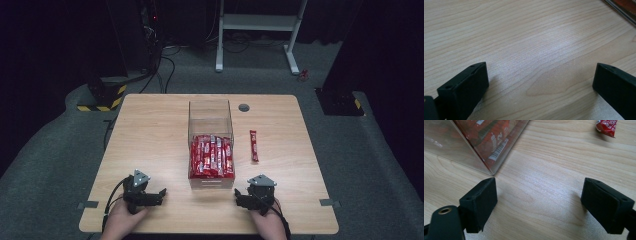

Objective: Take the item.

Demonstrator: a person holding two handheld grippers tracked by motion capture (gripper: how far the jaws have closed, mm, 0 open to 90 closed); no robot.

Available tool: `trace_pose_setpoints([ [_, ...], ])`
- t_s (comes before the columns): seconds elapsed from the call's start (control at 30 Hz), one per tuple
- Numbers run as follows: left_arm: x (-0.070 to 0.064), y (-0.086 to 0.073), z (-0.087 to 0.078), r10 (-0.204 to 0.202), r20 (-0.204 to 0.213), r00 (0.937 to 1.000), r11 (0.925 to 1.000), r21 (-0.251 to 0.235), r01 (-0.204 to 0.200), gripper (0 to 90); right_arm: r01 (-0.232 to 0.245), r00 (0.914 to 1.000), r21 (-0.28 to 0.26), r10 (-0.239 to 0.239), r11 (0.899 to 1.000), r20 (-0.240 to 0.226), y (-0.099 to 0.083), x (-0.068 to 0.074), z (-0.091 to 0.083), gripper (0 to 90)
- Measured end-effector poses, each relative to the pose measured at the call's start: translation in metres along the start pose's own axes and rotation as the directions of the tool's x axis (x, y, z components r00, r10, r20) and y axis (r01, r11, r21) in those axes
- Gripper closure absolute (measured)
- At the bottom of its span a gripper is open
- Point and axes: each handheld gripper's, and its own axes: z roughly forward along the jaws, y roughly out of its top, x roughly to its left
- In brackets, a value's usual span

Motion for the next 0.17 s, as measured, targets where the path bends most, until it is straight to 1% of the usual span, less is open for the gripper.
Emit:
trace_pose_setpoints([
  [0.17,0.0000,0.0000,0.0000,0.000,0.000,1.0000,1.0000,0.000,0.000,0.6,0.002,1.0000,0.002,-0.002,1.000,-0.001,0.0006,-0.0010,0.0005,13.4],
])
